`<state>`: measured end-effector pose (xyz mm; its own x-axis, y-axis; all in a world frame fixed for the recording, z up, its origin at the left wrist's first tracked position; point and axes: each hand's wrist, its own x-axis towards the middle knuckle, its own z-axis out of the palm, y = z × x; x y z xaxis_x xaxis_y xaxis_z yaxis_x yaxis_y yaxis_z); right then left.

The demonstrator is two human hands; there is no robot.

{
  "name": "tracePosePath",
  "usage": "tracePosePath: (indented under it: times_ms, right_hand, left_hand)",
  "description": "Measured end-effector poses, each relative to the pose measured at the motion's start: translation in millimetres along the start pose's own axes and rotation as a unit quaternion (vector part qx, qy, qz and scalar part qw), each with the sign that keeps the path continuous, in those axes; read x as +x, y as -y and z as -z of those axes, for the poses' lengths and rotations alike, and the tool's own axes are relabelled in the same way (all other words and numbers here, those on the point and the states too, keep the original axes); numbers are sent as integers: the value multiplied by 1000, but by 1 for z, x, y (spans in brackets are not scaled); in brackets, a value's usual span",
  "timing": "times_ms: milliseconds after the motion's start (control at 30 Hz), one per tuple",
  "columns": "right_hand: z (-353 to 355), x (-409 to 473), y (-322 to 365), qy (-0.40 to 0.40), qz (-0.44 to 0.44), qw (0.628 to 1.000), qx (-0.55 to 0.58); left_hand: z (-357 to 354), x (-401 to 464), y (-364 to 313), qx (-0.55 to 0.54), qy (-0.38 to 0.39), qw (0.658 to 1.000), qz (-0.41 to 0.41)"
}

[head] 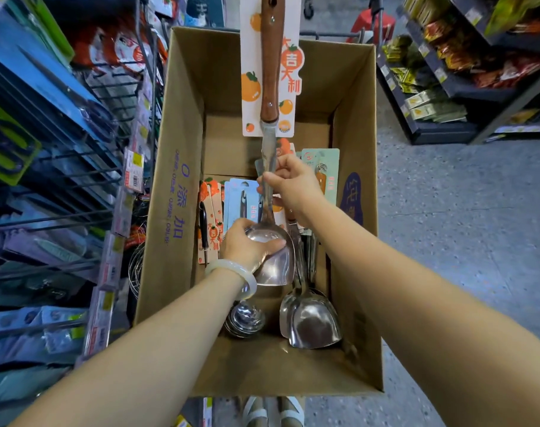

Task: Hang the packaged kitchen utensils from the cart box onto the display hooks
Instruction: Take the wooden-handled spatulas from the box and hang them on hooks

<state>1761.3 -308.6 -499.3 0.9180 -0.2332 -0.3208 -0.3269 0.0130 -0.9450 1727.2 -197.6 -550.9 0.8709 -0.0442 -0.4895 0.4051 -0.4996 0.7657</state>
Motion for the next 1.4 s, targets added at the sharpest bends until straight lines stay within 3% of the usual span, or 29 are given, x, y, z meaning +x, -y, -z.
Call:
tracePosePath:
  times_ms: [167, 267, 367, 467, 600, 767, 867, 1100, 1267, 1400]
  right_hand:
    - [8, -9, -22, -26, -16, 997, 74]
    - [27, -20, -73, -112, -117, 983, -82]
    - [35, -36, -119, -60, -252, 938, -228]
    - [28, -44, -151, -4, -299, 913, -277]
    - [24, -36, -172, -52, -294, 885, -356]
    - [23, -43, -175, -111, -261, 933, -223]
    - [17, -53, -170, -98, -216, 953, -189]
    - [10, -48, -134, -43, -129, 959, -247]
    - [11, -44, -98, -59, -69, 944, -317]
    - [12, -41, -51, -76, 2, 952, -296]
  left_hand:
    - [-1, 3, 9, -24, -34, 999, 8]
    - [5, 5, 13, -29, -48, 998, 12]
    - [9, 9, 20, -33, -52, 998, 23]
    - [10, 9, 30, -45, -50, 996, 50]
    - [11, 8, 45, -52, -45, 993, 95]
    - [17, 9, 56, -53, -48, 990, 118]
    - [22, 9, 52, -21, -62, 992, 109]
    - [32, 6, 31, 11, -65, 995, 70]
    - [43, -3, 15, 1, -65, 996, 55]
    - [62, -11, -5, -6, -90, 996, 26]
